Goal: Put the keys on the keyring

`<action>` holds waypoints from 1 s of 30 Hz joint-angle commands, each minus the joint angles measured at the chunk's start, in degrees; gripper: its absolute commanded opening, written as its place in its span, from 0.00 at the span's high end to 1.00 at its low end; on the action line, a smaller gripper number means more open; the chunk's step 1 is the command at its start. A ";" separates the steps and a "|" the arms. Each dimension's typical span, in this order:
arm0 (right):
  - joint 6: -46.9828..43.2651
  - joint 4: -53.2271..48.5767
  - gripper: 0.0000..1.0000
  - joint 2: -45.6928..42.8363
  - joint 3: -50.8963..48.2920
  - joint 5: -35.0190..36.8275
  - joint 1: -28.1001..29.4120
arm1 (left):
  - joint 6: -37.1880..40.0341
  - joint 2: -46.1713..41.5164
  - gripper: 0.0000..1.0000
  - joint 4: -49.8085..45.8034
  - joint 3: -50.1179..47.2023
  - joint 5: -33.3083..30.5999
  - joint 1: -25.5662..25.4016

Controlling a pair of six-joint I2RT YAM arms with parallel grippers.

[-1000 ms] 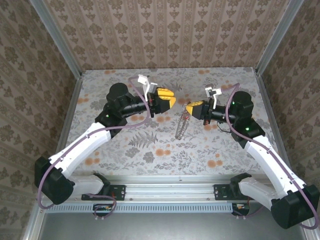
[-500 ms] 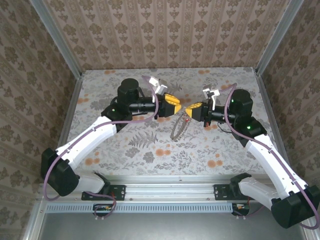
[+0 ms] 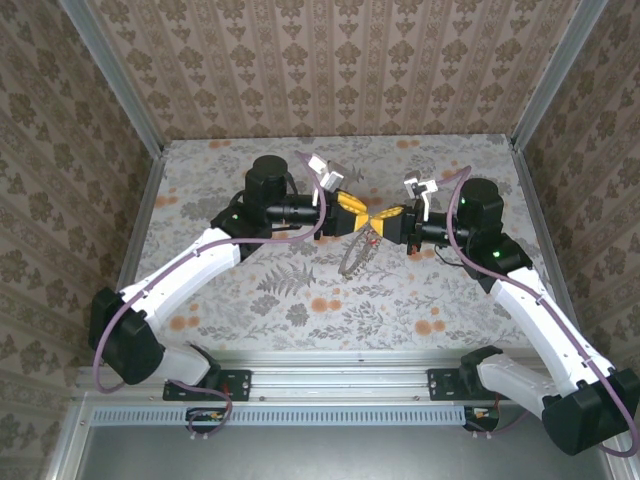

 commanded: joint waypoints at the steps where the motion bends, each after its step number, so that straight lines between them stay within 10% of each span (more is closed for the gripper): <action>1: -0.89 1.27 1.00 0.00 1.90 -0.51 0.39 | 0.56 0.41 0.66 -0.41 1.74 2.43 -0.37; 14: -0.13 2.47 1.00 -0.36 1.32 0.11 0.32 | 0.31 0.89 0.70 -0.35 1.65 3.85 -0.92; 30: 1.10 3.89 1.00 -0.12 0.92 0.55 0.36 | 0.20 1.09 1.00 1.01 1.62 5.52 -1.54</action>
